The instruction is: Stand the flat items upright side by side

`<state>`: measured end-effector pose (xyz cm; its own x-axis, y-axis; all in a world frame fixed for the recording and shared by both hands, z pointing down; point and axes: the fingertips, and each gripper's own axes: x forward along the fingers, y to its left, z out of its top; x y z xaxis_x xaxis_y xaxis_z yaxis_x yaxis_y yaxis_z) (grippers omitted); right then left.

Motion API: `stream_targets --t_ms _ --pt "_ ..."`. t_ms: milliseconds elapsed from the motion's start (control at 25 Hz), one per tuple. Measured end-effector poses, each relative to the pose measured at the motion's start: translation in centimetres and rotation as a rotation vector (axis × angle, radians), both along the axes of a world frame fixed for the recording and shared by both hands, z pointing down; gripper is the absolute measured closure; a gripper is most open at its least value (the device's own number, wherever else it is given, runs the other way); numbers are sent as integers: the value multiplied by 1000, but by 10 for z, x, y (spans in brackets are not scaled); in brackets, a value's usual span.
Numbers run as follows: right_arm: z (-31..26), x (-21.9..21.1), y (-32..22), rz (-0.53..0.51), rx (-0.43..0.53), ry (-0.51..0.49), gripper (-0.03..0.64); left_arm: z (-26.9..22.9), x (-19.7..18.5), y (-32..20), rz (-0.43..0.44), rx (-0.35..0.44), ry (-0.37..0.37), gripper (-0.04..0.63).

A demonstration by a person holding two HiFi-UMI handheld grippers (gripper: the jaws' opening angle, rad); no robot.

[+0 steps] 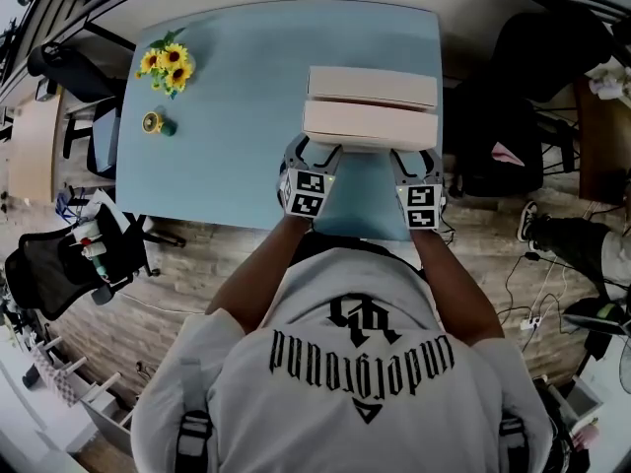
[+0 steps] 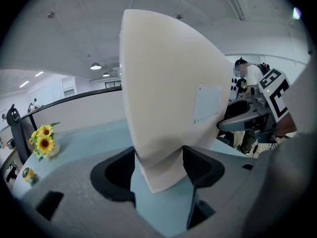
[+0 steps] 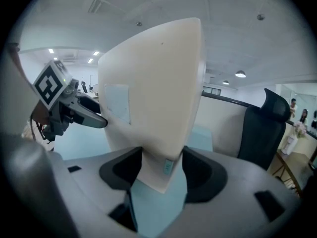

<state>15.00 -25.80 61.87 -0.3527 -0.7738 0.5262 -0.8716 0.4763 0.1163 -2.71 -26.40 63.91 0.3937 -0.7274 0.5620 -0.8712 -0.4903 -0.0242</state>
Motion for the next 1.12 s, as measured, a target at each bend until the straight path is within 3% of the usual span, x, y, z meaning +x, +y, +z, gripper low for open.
stream_targets --t_ms 760,1120 --pt "0 5 -4 -21 7 -30 321 3 0 0 -6 19 26 272" --pt "-22 15 11 -42 50 -50 313 -30 -14 8 -41 69 74 264"
